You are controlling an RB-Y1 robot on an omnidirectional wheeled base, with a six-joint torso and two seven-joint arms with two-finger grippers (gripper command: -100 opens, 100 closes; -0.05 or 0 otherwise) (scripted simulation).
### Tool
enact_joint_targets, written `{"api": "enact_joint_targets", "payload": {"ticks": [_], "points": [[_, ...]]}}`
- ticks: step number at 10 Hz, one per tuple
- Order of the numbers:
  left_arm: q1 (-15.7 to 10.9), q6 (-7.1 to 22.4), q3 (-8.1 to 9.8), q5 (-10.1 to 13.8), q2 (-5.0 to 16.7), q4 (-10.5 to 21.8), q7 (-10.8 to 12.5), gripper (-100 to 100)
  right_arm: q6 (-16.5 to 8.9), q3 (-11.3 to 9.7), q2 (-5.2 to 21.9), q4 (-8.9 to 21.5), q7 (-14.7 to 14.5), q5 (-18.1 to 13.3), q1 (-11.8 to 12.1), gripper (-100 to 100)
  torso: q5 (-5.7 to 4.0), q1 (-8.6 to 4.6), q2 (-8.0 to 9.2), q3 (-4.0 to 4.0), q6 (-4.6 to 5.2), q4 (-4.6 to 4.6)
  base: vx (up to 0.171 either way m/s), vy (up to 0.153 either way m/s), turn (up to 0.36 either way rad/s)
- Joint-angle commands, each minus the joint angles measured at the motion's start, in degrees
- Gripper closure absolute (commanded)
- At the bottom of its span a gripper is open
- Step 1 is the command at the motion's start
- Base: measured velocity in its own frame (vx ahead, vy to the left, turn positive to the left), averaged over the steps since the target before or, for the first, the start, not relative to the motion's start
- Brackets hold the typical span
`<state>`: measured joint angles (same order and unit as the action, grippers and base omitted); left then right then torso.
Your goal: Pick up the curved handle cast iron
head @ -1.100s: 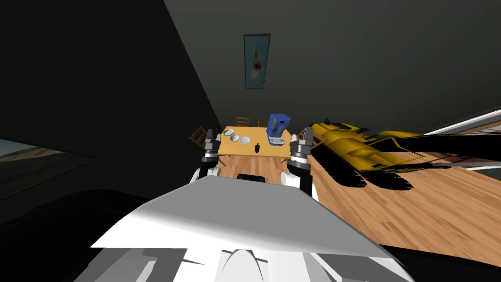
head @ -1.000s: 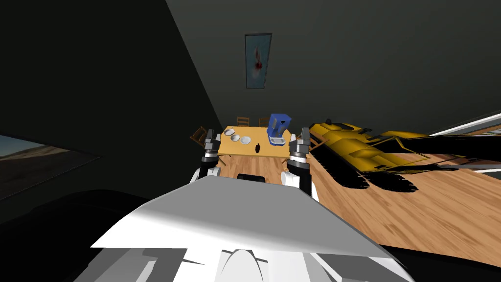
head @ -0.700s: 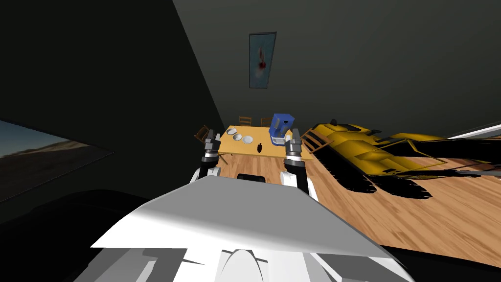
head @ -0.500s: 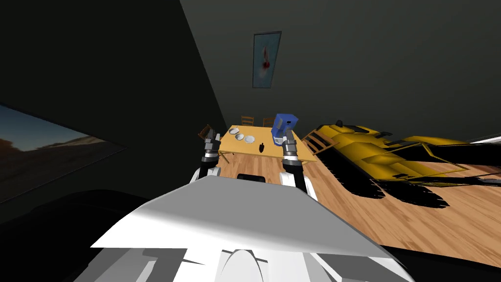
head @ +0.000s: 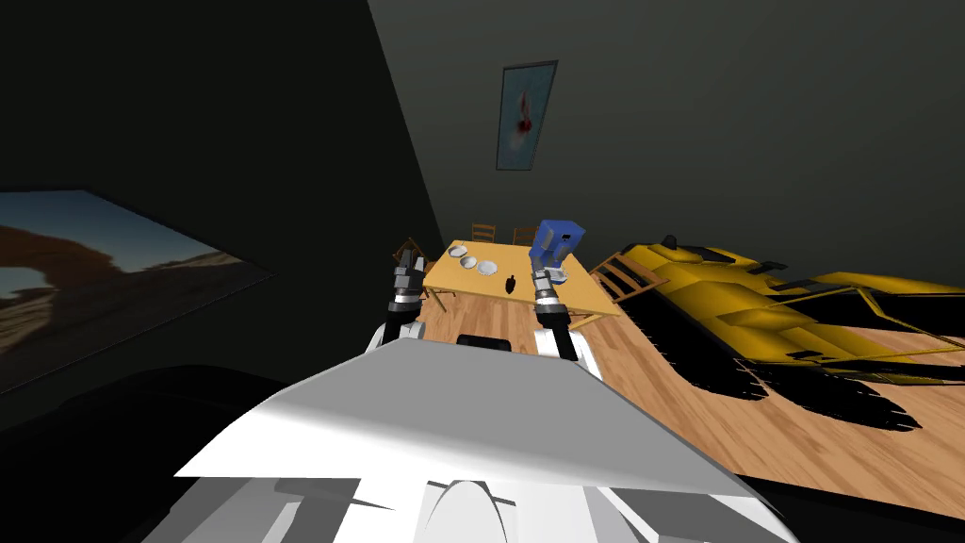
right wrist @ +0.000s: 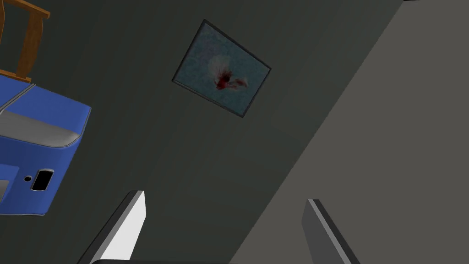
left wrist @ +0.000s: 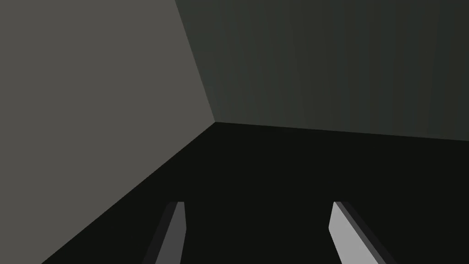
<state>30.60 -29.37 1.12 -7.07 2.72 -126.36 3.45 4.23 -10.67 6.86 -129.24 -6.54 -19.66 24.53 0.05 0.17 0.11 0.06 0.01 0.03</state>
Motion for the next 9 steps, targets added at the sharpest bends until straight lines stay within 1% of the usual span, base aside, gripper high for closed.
{"api": "enact_joint_targets", "payload": {"ticks": [1, 2, 3, 4, 5, 6, 7, 8, 9], "points": [[0.0, 0.0, 0.0, 0.0, 0.0, 0.0, 0.0, 0, -1.94, -1.45, 0.32, 2.04, -0.82, -2.86, -0.4, -100, 0.0, 0.0, 0.0, 0.0, 0.0, 0.0, -0.021, 0.04, 0.085], [0.0, 0.0, 0.0, 0.0, 0.0, 0.0, 0.0, 0, -1.94, -1.45, 0.32, 2.04, -0.82, -3.75, -0.4, -100, -0.01, -0.02, -0.01, -0.01, -0.02, -0.01, -0.015, 0.027, 0.076], [0.0, 0.0, 0.0, 0.0, 0.0, 0.0, 0.0, 0, -4.32, -2.62, 0.87, 3.39, -1.36, -5.73, -1.01, -100, -0.02, -0.08, -0.02, -0.01, 0.0, 0.0, -0.016, 0.036, 0.148], [0.0, 0.0, 0.0, 0.0, 0.0, 0.0, 0.0, 0, -4.44, -2.62, 0.87, 3.39, -1.36, -6.62, -1.01, -100, -0.02, -0.05, -0.05, -0.03, -0.03, -0.01, -0.013, 0.031, 0.055], [0.0, 0.0, 0.0, 0.0, 0.0, 0.0, 0.0, 0, -6.76, -3.81, 1.39, 4.86, -1.91, -8.64, -1.62, -100, -0.02, -0.07, -0.03, -0.02, 0.01, -0.01, -0.016, 0.039, 0.106], [0.0, 0.0, 0.0, 0.0, 0.0, 0.0, 0.0, 0, -7.02, -3.81, 1.39, 4.86, -1.91, -9.62, -1.62, -100, -0.01, -0.04, -0.04, -0.02, -0.02, -0.01, -0.013, 0.032, 0.065], [0.0, 0.0, 0.0, 0.0, 0.0, 0.0, 0.0, 0, -9.63, -5.02, 1.87, 6.47, -2.48, -11.59, -2.22, -100, -0.02, -0.07, -0.03, -0.02, 0.01, -0.01, -0.015, 0.039, 0.143], [0.0, 0.0, 0.0, 0.0, 0.0, 0.0, 0.0, 0, -9.66, -5.02, 1.87, 6.47, -2.48, -12.73, -2.22, -100, -0.01, -0.05, -0.03, -0.02, -0.01, -0.01, -0.013, 0.031, 0.054], [0.0, 0.0, 0.0, 0.0, 0.0, 0.0, 0.0, 0, -11.8, -6.24, 2.32, 8.19, -3.04, -14.76, -2.8, -100, -0.02, -0.07, -0.03, -0.02, 0.01, -0.01, -0.014, 0.036, 0.099]]}}
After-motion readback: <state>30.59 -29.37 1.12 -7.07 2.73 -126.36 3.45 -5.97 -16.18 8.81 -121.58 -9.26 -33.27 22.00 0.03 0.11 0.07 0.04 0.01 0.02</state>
